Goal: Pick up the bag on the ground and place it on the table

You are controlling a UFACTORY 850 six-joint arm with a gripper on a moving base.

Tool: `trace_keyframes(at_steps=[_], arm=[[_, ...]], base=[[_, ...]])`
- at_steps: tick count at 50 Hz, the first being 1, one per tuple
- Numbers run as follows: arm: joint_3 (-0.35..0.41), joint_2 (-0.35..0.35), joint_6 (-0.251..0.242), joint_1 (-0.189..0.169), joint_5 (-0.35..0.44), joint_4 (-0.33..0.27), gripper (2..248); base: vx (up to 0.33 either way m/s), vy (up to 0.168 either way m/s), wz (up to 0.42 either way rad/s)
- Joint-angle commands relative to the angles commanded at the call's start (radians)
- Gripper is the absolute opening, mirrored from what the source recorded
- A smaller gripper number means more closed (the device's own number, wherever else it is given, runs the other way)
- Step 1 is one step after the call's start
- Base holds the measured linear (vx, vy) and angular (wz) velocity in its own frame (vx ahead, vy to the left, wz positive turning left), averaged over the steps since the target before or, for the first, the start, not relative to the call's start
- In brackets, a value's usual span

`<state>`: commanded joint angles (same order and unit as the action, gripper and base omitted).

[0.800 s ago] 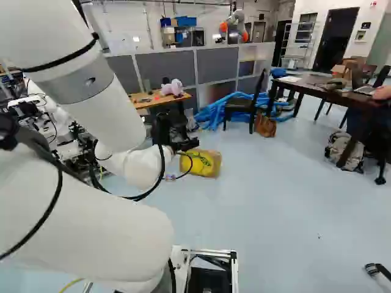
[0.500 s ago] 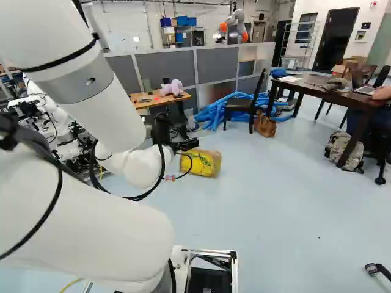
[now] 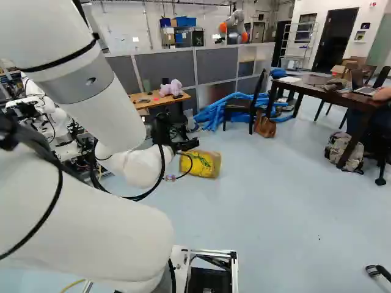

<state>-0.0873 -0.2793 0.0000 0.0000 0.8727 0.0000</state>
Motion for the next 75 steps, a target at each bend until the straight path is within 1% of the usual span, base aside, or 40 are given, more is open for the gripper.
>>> trace_keyframes(at_steps=[75], arm=[[0.0,0.0,0.0,0.0,0.0,0.0,247]], base=[[0.166,-0.001,-0.025]])
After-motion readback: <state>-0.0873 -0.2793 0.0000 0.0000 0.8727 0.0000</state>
